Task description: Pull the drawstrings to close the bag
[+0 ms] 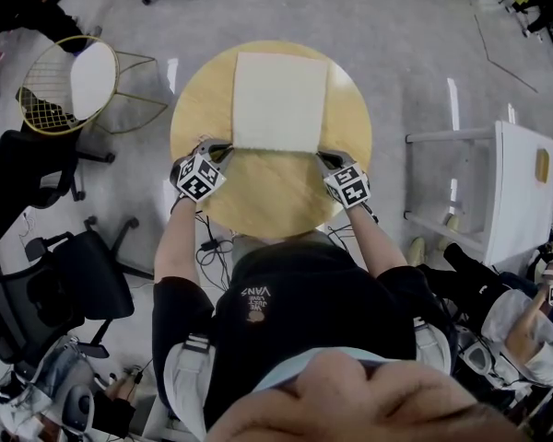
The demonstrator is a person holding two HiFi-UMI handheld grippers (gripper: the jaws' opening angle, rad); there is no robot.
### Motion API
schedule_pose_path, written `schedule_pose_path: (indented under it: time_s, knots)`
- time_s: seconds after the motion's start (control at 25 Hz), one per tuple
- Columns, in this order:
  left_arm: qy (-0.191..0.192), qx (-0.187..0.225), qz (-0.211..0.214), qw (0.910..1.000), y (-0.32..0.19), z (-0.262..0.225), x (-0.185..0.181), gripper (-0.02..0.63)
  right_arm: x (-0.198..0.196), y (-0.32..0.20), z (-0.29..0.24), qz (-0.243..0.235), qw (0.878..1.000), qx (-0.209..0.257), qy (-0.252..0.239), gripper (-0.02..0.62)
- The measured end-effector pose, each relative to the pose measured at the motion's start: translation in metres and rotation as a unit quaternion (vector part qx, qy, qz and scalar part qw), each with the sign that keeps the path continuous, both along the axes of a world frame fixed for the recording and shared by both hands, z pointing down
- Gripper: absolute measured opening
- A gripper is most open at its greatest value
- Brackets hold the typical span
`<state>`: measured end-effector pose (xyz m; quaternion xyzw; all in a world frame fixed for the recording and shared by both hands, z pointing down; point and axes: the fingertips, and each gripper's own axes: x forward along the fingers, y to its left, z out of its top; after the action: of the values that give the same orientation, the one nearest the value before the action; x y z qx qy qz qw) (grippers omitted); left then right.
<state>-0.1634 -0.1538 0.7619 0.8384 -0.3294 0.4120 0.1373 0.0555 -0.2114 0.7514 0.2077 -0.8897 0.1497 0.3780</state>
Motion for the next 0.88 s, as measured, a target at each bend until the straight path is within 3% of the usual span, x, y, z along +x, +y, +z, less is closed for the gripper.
schedule_pose_path:
  time_s: [0.88]
  knots:
    - [0.095, 0.039, -0.036, 0.9940, 0.015, -0.065, 0.013, 0.017, 0.011, -0.001, -0.031, 0.086, 0.995, 0.004, -0.051, 0.006]
